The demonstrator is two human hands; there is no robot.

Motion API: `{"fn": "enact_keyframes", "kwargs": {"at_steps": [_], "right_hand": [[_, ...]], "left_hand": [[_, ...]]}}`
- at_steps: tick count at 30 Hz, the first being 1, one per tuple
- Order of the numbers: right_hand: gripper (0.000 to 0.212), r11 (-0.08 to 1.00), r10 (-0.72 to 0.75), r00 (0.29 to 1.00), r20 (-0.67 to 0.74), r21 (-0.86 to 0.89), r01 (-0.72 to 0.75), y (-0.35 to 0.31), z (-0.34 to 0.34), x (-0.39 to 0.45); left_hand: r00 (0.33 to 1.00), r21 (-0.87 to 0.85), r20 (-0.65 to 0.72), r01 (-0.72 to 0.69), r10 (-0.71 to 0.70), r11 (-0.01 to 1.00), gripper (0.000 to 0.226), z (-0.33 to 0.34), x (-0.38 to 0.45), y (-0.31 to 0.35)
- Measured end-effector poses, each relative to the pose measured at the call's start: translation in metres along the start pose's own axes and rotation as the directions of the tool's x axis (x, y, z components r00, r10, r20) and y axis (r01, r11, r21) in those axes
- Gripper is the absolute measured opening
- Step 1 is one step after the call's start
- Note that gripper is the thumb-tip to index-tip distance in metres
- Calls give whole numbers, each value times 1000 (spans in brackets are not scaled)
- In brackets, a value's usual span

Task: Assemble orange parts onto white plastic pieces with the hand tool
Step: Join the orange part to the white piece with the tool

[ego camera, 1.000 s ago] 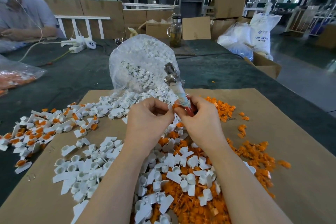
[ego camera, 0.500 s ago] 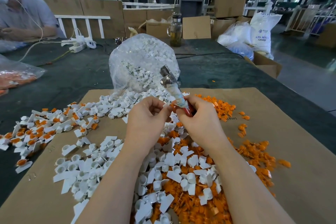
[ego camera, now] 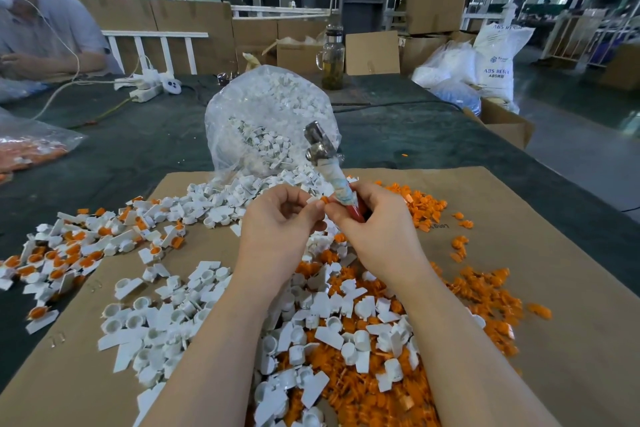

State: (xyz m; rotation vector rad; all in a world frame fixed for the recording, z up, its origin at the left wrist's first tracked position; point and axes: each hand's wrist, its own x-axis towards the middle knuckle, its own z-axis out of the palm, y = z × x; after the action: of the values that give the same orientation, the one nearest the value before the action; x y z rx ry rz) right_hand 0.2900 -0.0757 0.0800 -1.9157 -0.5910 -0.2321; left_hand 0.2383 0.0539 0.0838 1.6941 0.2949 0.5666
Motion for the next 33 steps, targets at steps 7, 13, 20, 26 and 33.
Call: {"fn": "enact_keyframes", "kwargs": {"at_steps": [7, 13, 20, 26, 33], "right_hand": [[7, 997, 33, 997, 63, 71, -38, -1, -2, 0], [9, 992, 106, 949, 295, 29, -120, 3, -17, 1], [14, 990, 138, 895, 425, -97, -106, 4, -21, 2], [19, 988, 154, 876, 458, -64, -140, 3, -24, 3], [19, 986, 159, 861, 483, -119, -116, 2, -24, -1]], "left_hand": [[999, -91, -44, 3, -7, 996, 8, 2, 2, 1], [999, -317, -55, -20, 3, 948, 9, -6, 4, 1], [995, -326, -69, -92, 73, 941, 12, -9, 9, -2], [993, -323, -66, -112, 95, 940, 11, -11, 11, -4], [991, -296, -73, -131, 114, 946, 10, -14, 11, -6]]}}
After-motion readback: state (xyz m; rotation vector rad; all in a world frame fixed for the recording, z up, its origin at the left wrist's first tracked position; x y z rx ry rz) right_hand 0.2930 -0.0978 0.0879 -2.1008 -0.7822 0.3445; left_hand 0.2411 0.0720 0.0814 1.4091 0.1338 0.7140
